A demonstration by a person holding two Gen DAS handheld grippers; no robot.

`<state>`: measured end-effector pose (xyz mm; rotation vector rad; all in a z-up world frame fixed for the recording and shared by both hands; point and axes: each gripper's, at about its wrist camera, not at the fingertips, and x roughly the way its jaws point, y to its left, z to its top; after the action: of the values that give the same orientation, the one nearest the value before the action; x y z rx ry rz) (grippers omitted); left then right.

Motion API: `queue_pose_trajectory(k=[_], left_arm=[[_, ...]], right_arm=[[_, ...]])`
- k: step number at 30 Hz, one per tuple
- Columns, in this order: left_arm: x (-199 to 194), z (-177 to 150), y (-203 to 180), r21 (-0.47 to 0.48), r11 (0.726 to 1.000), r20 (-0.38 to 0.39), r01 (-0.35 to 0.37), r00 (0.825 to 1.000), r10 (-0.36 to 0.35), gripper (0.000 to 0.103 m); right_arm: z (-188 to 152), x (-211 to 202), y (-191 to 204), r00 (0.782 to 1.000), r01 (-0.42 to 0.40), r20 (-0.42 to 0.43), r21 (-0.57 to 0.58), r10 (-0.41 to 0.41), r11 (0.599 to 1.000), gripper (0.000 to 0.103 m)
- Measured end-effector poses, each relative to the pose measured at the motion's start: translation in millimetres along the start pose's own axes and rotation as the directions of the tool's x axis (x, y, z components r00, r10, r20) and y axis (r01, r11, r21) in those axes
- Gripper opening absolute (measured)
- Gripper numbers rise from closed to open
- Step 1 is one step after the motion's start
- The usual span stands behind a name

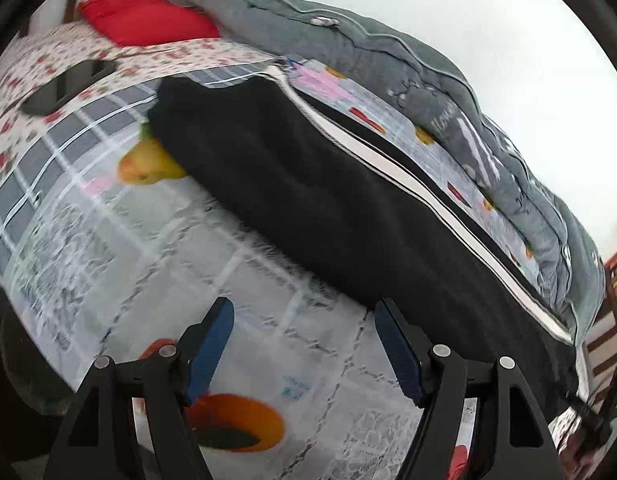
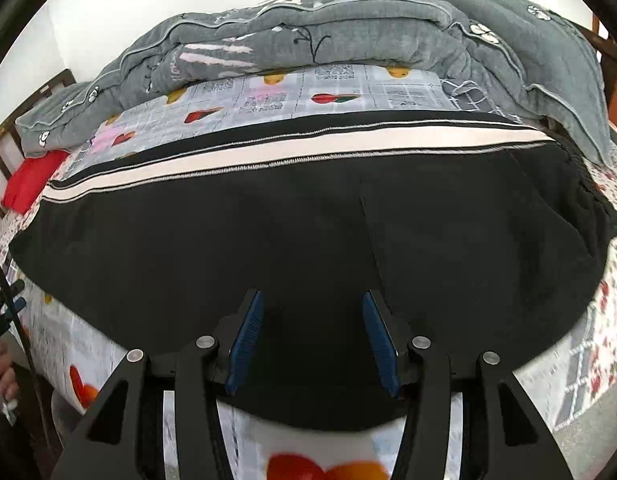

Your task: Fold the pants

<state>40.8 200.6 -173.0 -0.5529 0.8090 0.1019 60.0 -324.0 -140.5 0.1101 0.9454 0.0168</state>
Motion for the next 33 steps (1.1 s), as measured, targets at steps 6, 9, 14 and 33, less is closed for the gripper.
queue_pose_trajectory(k=[6, 9, 14, 33], left_arm=[[-8, -9, -5, -0.03, 0.994, 0.019, 0.105, 0.994, -0.105, 0.071], [-19, -9, -27, 0.056, 0.986, 0.066, 0.154, 0.985, -0.158, 0.071], [-16, 10, -70, 0.169, 0.983, 0.069, 0.074, 0.994, -0.087, 0.071], [79, 8, -146, 0.237, 0.964, 0.01, -0.124, 0.992, 0.125, 0.073]], right_arm=[[-13, -31, -18, 0.999, 0.026, 0.04, 0.021, -0.027, 0.999, 0.051], [-12, -47, -27, 0.992, 0.087, 0.09, 0.001, -0.086, 0.996, 0.051], [16, -52, -51, 0.977, 0.123, 0.179, -0.054, -0.112, 0.991, 0.054], [159, 108, -8, 0.997, 0.015, 0.075, -0.407, 0.017, 0.913, 0.069]])
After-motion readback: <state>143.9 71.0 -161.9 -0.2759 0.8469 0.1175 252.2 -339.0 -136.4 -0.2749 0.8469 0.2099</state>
